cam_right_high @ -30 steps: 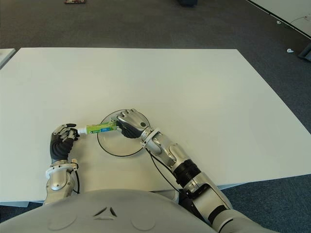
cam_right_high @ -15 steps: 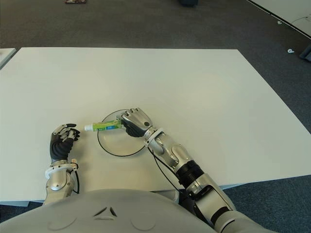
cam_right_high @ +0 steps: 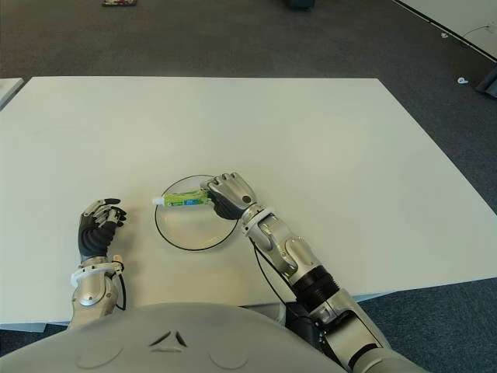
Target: Put the toothpaste on the table into the plate.
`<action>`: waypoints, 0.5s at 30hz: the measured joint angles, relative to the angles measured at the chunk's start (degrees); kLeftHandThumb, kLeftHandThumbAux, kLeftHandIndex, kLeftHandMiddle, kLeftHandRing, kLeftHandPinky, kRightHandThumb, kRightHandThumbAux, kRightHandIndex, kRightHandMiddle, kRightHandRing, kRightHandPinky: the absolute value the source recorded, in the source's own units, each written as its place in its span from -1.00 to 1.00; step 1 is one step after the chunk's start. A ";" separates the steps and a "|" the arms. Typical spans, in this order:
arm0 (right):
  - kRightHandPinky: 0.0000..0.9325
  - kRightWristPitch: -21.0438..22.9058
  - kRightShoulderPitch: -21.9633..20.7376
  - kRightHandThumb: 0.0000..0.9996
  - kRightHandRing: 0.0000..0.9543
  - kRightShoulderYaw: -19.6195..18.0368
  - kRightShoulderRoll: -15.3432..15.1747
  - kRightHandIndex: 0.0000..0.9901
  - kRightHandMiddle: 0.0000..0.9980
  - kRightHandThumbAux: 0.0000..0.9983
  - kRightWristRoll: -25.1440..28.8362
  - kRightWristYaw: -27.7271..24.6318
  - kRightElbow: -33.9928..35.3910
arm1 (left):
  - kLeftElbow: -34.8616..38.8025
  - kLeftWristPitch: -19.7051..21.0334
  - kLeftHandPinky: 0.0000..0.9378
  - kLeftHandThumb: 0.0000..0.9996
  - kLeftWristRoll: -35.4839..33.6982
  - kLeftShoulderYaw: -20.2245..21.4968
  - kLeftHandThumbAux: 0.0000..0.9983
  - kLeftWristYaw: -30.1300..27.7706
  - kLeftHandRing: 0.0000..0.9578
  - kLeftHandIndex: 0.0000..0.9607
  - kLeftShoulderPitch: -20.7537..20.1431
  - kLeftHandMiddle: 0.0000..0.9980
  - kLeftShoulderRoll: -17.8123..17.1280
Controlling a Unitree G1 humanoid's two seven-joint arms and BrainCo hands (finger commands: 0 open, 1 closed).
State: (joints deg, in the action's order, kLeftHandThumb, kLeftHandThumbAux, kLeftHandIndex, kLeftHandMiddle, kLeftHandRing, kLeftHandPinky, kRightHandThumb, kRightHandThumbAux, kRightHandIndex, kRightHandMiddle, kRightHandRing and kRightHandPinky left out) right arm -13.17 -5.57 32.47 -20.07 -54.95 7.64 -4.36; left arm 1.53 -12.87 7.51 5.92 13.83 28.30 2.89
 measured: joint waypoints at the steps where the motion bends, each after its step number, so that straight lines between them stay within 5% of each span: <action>1: 0.78 0.27 0.36 0.45 0.72 -0.25 -0.32 -0.11 0.62 0.42 0.00 -0.28 0.84 | -0.01 -0.05 0.22 0.40 -0.15 0.01 0.44 -0.10 0.25 -0.10 0.01 0.21 0.00; 15: 0.49 3.31 4.95 0.41 0.50 -4.22 -3.67 -0.13 0.42 0.42 0.06 -6.90 12.34 | 0.09 0.60 0.18 0.40 -0.16 0.02 0.44 -0.13 0.21 -0.11 0.07 0.17 0.14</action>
State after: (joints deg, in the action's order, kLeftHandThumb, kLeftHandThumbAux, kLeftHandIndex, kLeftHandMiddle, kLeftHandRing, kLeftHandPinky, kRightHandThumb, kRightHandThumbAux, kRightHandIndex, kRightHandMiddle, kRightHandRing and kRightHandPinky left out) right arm -9.86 -0.61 28.25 -23.74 -54.90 0.74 7.98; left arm 1.62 -12.27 7.35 5.94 13.70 28.37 3.03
